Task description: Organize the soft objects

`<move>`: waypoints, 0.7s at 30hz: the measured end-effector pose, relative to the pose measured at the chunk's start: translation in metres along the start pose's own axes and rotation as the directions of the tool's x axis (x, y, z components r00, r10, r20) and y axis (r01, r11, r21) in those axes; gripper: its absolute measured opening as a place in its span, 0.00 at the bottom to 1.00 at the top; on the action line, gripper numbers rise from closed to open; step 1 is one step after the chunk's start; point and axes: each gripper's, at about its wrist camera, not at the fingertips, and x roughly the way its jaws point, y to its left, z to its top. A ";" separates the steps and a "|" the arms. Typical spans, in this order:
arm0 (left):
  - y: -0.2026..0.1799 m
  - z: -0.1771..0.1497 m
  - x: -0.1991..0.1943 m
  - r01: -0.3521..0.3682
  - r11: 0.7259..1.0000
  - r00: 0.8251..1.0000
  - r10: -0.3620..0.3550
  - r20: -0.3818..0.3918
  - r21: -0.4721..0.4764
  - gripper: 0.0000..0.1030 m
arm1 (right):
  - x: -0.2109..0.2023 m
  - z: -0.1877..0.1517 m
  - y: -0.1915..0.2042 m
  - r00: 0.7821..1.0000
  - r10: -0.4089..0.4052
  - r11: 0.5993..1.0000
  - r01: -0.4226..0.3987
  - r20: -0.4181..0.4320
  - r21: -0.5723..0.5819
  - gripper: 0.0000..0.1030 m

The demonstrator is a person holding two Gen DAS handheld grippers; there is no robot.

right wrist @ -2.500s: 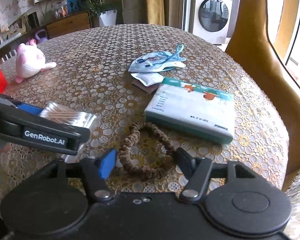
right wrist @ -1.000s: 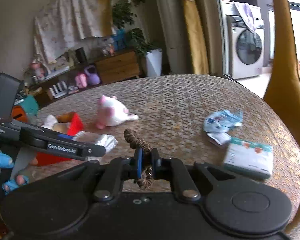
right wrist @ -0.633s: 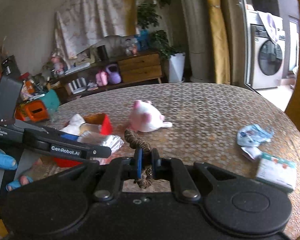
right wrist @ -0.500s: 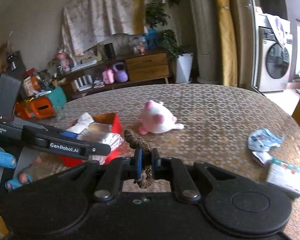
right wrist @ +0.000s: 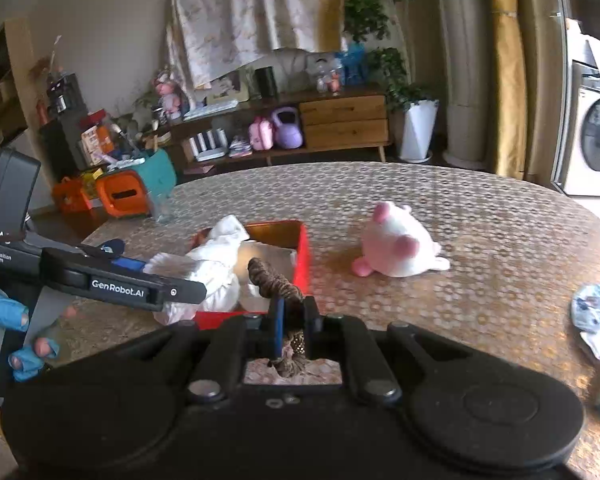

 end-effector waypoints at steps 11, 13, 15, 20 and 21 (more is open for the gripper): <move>0.050 0.026 0.013 -0.075 0.995 0.997 0.076 0.026 -0.065 0.70 | 0.054 0.021 0.027 0.999 0.032 0.999 -0.033 -0.033 -0.039 0.08; 0.055 0.030 0.018 -0.080 0.994 0.996 0.082 0.029 -0.068 0.70 | 0.065 0.026 0.029 0.999 0.022 0.999 -0.024 -0.036 -0.045 0.08; 0.058 0.033 0.026 -0.084 0.994 0.996 0.086 0.023 -0.074 0.70 | 0.078 0.032 0.031 0.999 0.017 0.999 -0.019 -0.044 -0.047 0.08; 0.056 0.031 0.046 -0.078 0.995 0.997 0.078 -0.007 -0.061 0.70 | 0.110 0.045 0.030 0.998 0.013 0.998 -0.016 -0.068 -0.053 0.08; 0.055 0.030 0.049 -0.073 0.996 0.997 0.073 -0.013 -0.059 0.70 | 0.116 0.047 0.030 0.997 0.012 0.998 -0.016 -0.072 -0.055 0.08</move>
